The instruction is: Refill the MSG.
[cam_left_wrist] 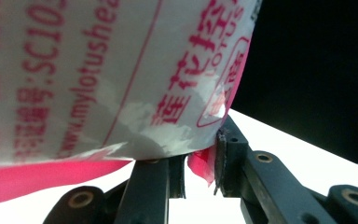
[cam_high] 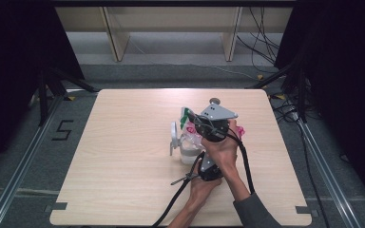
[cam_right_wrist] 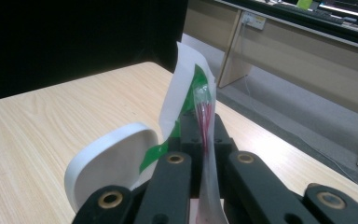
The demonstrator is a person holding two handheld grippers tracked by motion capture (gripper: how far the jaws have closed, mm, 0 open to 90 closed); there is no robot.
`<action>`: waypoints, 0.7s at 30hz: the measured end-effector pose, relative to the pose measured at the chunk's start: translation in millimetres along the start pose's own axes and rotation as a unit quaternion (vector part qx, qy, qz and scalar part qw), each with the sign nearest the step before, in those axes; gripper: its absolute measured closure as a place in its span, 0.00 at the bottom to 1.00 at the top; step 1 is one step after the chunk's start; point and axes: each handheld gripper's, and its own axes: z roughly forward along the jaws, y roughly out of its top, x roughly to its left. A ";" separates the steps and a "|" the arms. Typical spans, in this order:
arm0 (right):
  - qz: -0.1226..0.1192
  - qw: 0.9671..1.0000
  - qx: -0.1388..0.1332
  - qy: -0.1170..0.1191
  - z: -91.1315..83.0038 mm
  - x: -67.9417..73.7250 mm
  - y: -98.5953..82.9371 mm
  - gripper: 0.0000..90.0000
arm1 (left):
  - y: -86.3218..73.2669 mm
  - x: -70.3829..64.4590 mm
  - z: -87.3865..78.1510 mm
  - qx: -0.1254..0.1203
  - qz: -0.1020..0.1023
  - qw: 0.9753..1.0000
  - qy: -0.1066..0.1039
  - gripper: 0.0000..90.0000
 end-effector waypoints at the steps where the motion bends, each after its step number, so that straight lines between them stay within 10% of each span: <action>1: 0.002 1.000 -0.001 -0.003 0.3 0.3 -0.3 1.00 | 0.0 -0.1 0.1 0.000 0.000 1.000 0.000 0.85; 21: 0.004 1.000 0.002 0.001 1.2 1.7 0.2 1.00 | -0.2 -0.1 -1.3 0.000 -0.001 1.000 0.003 0.85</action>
